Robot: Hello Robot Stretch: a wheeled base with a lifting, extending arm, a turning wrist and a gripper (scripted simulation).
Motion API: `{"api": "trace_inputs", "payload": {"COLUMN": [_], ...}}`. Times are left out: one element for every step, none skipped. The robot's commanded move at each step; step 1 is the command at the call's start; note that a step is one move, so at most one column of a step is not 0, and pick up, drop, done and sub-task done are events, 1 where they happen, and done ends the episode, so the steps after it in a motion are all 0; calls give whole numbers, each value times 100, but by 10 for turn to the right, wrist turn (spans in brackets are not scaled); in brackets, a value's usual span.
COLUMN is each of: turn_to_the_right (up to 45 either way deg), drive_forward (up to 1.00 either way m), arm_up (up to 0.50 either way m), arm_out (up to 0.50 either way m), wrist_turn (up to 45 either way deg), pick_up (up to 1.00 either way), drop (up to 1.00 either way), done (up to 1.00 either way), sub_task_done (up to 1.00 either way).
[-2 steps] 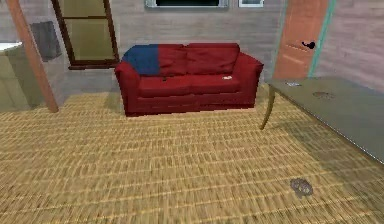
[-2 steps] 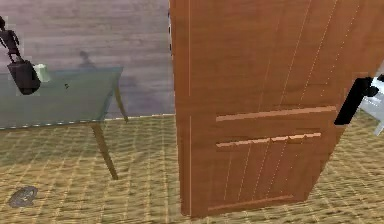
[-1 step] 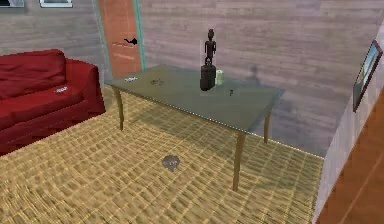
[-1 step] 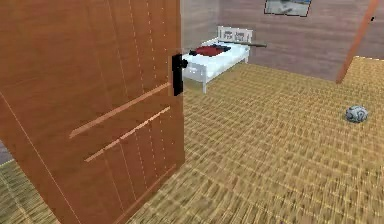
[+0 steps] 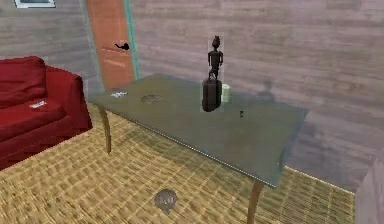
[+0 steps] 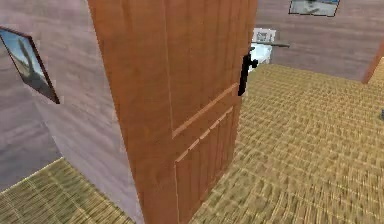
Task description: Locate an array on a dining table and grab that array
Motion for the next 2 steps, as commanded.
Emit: {"api": "trace_inputs", "payload": {"turn_to_the_right": [-450,0], "drive_forward": [0,100], "arm_up": [0,0], "arm_out": [0,0], "wrist_turn": [0,0], "pick_up": [0,0], "drop": [0,0], "done": [0,0], "sub_task_done": [0,0]}}
